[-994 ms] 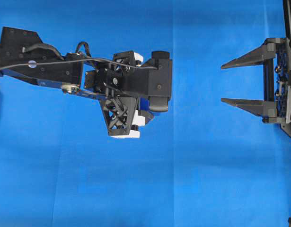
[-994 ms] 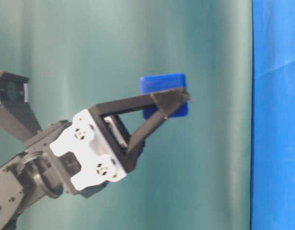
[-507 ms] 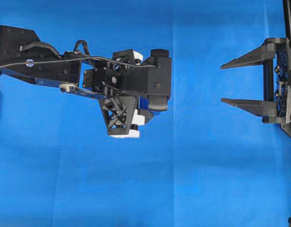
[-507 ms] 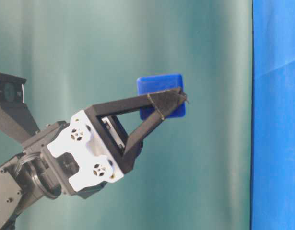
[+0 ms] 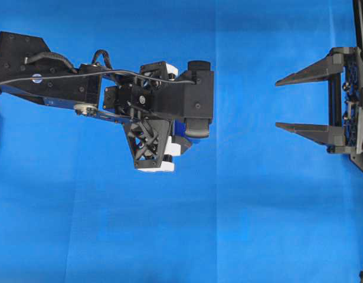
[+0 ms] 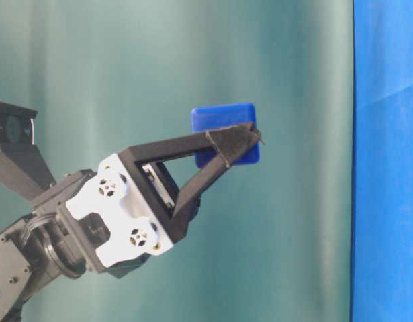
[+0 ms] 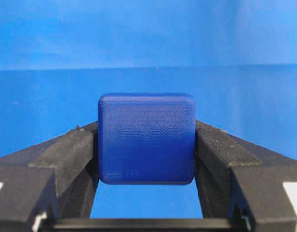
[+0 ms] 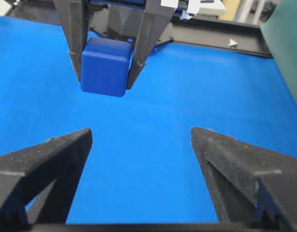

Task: Handover the blue block to the right arm after grasping it with the left arm, then place it in the designated position.
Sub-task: 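Close the left gripper on the blue cube and lift it, then raise the cube and rotate the left gripper to face the right arm, then move the open right gripper toward the cube held by the left gripper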

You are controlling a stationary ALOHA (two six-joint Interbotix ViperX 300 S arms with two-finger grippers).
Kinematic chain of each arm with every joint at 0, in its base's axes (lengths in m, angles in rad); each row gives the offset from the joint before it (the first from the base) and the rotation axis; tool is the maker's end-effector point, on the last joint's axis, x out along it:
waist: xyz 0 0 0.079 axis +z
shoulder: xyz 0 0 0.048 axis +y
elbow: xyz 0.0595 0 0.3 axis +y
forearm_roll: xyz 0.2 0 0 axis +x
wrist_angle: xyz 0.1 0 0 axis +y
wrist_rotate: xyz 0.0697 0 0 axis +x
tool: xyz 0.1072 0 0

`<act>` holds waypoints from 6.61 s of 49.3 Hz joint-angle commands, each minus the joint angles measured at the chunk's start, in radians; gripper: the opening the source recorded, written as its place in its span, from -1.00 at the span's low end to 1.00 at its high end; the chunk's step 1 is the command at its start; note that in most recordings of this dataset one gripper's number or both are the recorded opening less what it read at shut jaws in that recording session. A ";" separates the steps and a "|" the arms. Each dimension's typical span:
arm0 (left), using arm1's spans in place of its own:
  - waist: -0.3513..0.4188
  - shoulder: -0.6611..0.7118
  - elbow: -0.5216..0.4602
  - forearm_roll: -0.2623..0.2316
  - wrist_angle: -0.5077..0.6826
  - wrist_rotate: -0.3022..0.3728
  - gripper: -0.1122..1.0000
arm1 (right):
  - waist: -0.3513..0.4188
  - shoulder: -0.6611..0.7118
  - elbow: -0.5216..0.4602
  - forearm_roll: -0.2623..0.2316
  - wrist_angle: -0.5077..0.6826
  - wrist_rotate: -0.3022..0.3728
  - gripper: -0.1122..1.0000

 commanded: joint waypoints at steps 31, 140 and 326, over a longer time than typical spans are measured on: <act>0.002 -0.037 -0.020 0.003 -0.003 0.000 0.07 | -0.002 0.005 -0.023 0.003 -0.005 0.000 0.94; -0.009 -0.364 0.531 -0.002 -0.927 0.006 0.07 | -0.002 0.005 -0.046 -0.081 -0.005 -0.048 0.93; -0.009 -0.364 0.529 -0.005 -0.927 -0.006 0.07 | -0.003 0.557 -0.528 -0.624 -0.064 -0.723 0.91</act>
